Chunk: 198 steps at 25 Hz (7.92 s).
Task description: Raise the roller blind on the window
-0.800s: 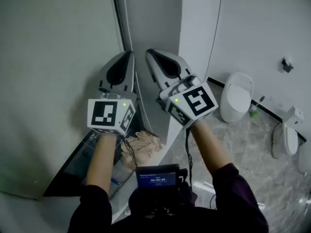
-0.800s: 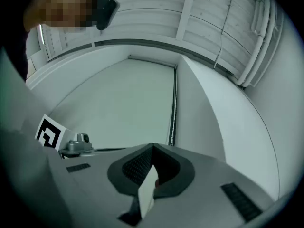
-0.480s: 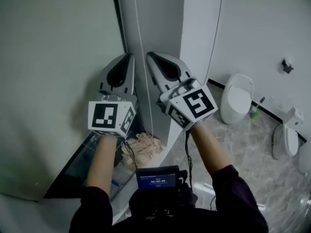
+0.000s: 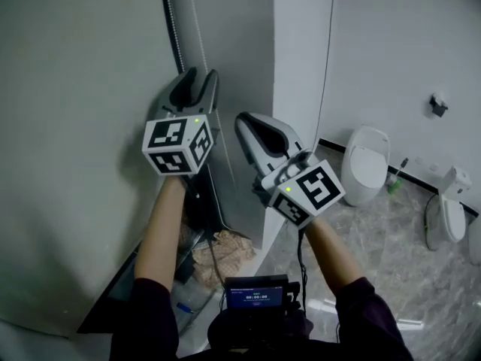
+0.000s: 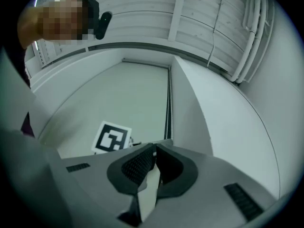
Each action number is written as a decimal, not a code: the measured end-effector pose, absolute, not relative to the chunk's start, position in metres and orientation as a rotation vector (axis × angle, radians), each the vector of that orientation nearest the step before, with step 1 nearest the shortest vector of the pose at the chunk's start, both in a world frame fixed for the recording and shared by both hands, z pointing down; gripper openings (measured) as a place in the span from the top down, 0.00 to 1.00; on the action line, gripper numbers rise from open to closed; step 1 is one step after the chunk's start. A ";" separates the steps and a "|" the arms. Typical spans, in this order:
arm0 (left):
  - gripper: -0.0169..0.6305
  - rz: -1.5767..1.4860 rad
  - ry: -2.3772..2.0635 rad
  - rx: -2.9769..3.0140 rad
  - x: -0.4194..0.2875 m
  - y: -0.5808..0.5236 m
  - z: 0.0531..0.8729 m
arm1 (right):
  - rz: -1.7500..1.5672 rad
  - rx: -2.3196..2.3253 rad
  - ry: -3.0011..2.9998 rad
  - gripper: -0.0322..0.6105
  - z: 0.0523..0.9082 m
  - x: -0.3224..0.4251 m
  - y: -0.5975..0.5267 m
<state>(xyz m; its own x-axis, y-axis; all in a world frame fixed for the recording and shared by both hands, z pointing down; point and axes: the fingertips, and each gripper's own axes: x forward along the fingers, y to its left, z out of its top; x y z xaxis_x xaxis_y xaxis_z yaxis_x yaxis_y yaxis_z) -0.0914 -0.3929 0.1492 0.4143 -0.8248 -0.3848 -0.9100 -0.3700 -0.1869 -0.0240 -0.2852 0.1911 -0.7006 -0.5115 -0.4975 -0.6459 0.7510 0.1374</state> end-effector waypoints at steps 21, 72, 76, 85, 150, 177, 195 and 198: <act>0.85 0.382 1.476 -2.332 -0.104 -0.427 0.111 | 0.507 -0.908 2.463 0.94 0.143 -0.018 -0.304; 0.80 0.583 1.220 -2.449 -0.086 -0.313 0.062 | 0.480 -0.992 2.765 0.93 0.326 -0.082 -0.266; 0.95 0.617 1.237 -2.371 -0.090 -0.303 0.059 | 0.475 -0.998 2.766 0.93 0.326 -0.080 -0.268; 0.95 0.549 1.289 -2.274 -0.106 -0.297 0.078 | 0.301 -0.842 2.557 0.92 0.226 -0.039 -0.309; 0.94 0.535 1.197 -2.464 -0.081 -0.308 0.088 | 0.339 -0.877 2.636 0.92 0.264 -0.065 -0.283; 0.95 0.319 1.258 -2.672 -0.070 -0.296 0.287 | 0.442 -0.708 2.440 0.85 0.018 -0.077 -0.328; 0.94 0.636 1.243 -2.555 -0.121 -0.291 0.201 | 0.601 -0.859 2.415 0.92 0.133 -0.043 -0.295; 0.94 0.651 1.235 -2.538 -0.116 -0.292 0.207 | 0.616 -0.889 2.405 0.92 0.145 -0.035 -0.298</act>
<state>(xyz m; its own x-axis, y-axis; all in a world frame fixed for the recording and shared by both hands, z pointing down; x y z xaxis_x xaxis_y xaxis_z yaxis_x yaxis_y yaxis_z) -0.1164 -0.2923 0.2074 0.5424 -0.6814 -0.4914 -0.7905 -0.6120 -0.0239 -0.0355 -0.2977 0.1452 -0.6621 -0.4639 -0.5886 -0.6897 0.6844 0.2365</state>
